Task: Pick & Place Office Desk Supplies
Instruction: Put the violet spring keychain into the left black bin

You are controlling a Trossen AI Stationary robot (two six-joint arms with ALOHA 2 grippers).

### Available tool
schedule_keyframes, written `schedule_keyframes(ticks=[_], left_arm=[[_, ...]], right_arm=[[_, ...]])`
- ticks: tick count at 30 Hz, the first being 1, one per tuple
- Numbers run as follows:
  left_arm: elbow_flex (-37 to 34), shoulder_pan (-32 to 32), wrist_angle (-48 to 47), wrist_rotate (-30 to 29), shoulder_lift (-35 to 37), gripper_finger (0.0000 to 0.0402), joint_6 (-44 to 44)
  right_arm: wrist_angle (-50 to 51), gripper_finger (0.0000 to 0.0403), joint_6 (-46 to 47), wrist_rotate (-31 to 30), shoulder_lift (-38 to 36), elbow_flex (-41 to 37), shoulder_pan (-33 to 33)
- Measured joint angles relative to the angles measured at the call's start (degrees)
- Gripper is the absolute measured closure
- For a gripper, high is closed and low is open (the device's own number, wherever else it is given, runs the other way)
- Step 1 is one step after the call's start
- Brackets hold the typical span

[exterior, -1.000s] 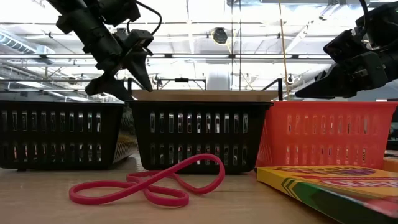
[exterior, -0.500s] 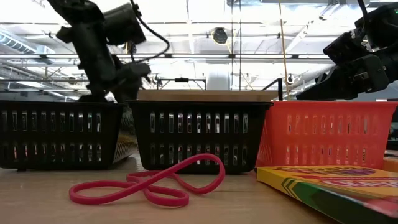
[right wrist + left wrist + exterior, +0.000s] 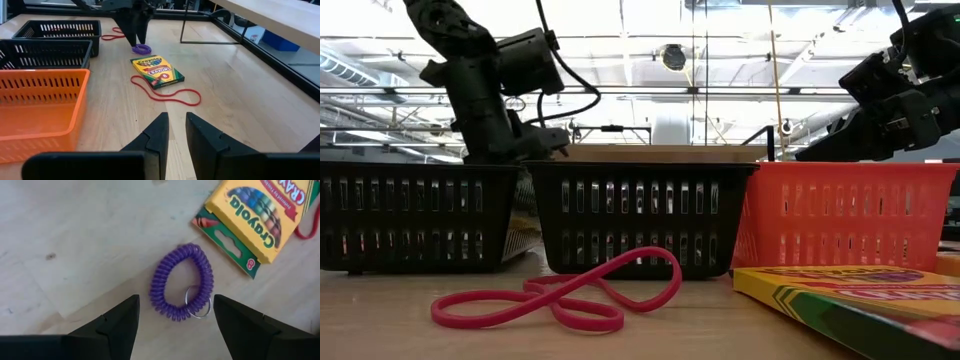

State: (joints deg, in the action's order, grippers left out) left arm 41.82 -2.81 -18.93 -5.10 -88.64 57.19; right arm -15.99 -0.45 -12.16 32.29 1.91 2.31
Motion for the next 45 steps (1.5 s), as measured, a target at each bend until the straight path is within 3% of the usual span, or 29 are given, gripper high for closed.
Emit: schedule_keyframes(ticks=[14,30,45], left_arm=[[0.0,0.0,-0.03,-2.84,0.0,0.0149,2.69],[0.0,0.7,4.06,-2.96,0.0,0.027,3.42],[0.0,0.55,1.1,-2.5,0.04,0.0275,3.34]], right_arm=[[0.0,0.0344,0.15,0.0,0.0,0.0,0.0],[0.02,0.0344,0.17,0.02,0.0,0.0,0.0],[0.09,0.0344,0.2,0.2,0.0,0.0,0.0]])
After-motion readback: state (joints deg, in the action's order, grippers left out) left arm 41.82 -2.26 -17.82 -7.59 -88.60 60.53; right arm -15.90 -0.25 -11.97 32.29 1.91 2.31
